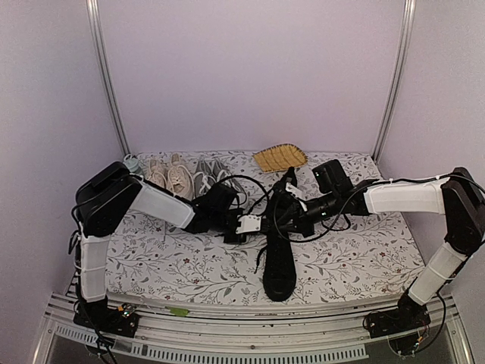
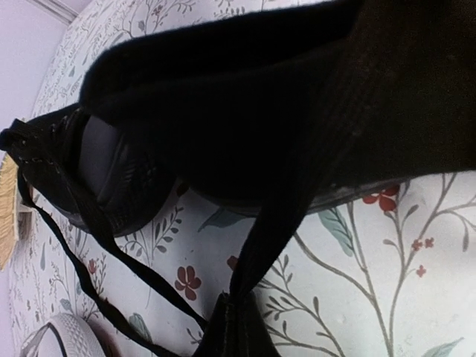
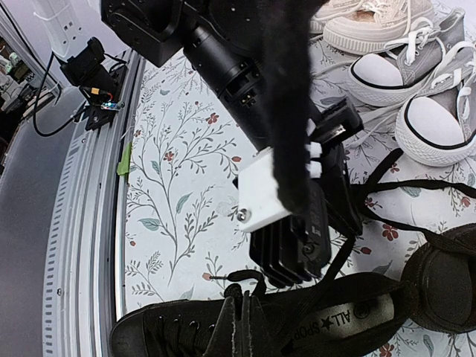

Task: Tie the shoes
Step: Pick up the half-tied shoelace from the center of the board, then wrap the half-tied shoelace around the shoe.

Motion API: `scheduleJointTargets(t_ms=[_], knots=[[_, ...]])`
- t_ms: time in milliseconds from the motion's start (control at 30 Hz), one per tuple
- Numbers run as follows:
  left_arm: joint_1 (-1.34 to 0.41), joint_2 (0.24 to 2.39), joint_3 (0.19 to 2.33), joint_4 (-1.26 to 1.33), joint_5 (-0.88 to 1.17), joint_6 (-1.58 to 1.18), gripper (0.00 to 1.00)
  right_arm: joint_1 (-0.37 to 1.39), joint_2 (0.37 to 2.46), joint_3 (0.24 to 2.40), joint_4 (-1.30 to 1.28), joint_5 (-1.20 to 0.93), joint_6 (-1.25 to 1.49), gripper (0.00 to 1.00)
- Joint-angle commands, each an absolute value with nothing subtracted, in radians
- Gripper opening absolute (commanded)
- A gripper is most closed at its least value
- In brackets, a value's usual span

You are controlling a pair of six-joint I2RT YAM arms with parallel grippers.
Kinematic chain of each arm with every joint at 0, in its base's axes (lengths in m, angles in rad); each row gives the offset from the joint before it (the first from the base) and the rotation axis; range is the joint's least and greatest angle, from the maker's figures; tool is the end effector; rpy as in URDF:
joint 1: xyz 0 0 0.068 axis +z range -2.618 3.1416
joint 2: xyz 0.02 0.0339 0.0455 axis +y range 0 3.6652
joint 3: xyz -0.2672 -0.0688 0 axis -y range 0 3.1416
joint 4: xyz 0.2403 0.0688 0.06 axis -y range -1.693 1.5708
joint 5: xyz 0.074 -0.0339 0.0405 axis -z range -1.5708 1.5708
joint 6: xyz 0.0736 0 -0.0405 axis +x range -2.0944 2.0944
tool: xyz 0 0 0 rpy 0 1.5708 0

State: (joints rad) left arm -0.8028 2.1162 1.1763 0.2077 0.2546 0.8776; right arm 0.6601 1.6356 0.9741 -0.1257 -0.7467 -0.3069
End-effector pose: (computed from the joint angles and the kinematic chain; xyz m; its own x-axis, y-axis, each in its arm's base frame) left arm 0.3040 -0.3415 0.0862 0.3388 0.7208 -0.6047 0.8852 -0.0264 0.4645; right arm 0.2491 0.2566 0.1892 -0.2831 -0.5004 -0.8182 -0.9591 0.1412 0.2454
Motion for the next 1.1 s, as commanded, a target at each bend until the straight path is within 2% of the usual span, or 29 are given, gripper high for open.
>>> scheduleJointTargets(t_ms=[0, 267, 533, 867, 1067], knots=[[-0.814, 2.001, 1.102, 0.262, 0.311, 0.816, 0.00, 0.665, 1.610, 0.978, -0.105, -0.754, -0.296, 0.00], [-0.856, 1.790, 0.974, 0.221, 0.463, 0.680, 0.00, 0.660, 1.617, 0.983, -0.078, -0.705, -0.248, 0.00], [-0.926, 1.726, 0.964, 0.084, 0.529, 0.598, 0.00, 0.655, 1.613, 0.982, -0.062, -0.688, -0.210, 0.00], [-1.005, 1.830, 1.110, 0.062, 0.664, 0.523, 0.00, 0.654, 1.618, 0.979, -0.048, -0.653, -0.179, 0.00], [-1.009, 1.932, 1.175, 0.280, 0.719, 0.383, 0.00, 0.647, 1.624, 0.976, -0.034, -0.649, -0.159, 0.00]])
